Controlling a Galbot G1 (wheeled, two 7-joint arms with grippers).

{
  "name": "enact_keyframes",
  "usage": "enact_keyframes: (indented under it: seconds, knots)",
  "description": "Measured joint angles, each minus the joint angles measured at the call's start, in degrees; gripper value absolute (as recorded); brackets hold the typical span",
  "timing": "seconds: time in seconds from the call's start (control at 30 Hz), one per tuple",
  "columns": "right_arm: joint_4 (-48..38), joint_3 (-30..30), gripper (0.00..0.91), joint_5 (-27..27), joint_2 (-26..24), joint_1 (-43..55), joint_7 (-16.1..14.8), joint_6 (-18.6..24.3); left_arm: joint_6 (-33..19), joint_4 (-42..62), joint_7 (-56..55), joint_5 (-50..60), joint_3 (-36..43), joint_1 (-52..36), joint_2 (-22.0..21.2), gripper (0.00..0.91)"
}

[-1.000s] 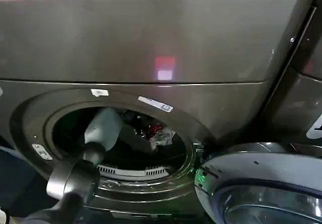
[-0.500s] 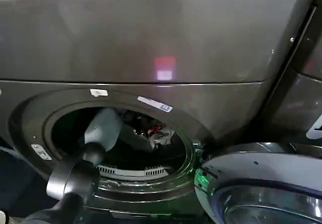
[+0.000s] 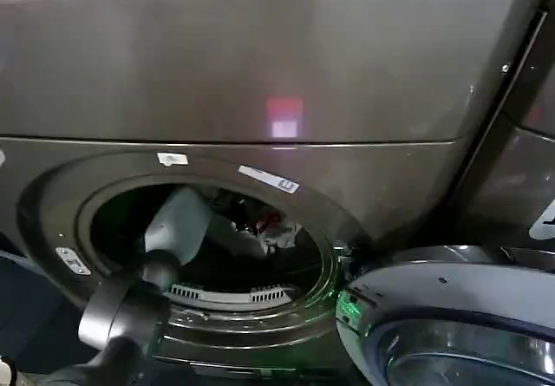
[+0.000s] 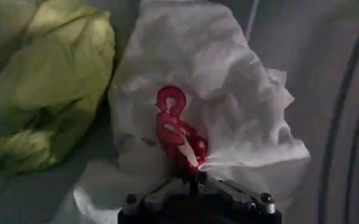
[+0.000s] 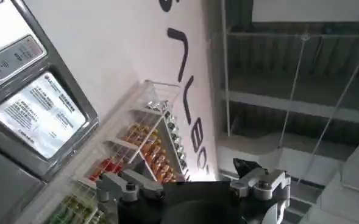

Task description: Grasp the clothes from the dryer.

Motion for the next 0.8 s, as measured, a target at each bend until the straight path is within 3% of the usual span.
enact_keyframes:
  seconds: [0.4, 0.8]
  knots:
    - [-0.3, 0.9, 0.907, 1.2, -0.2, -0.7, 0.0, 0.0, 5.8, -13.0, -25.7, -16.6, 0.1, 5.9, -0.5, 0.0]
    - [-0.3, 0.5, 0.907, 1.3, -0.1, -0.2, 0.0, 0.0, 4.4, -28.7, -46.0, -37.5, -6.6, 16.1, -2.7, 0.0]
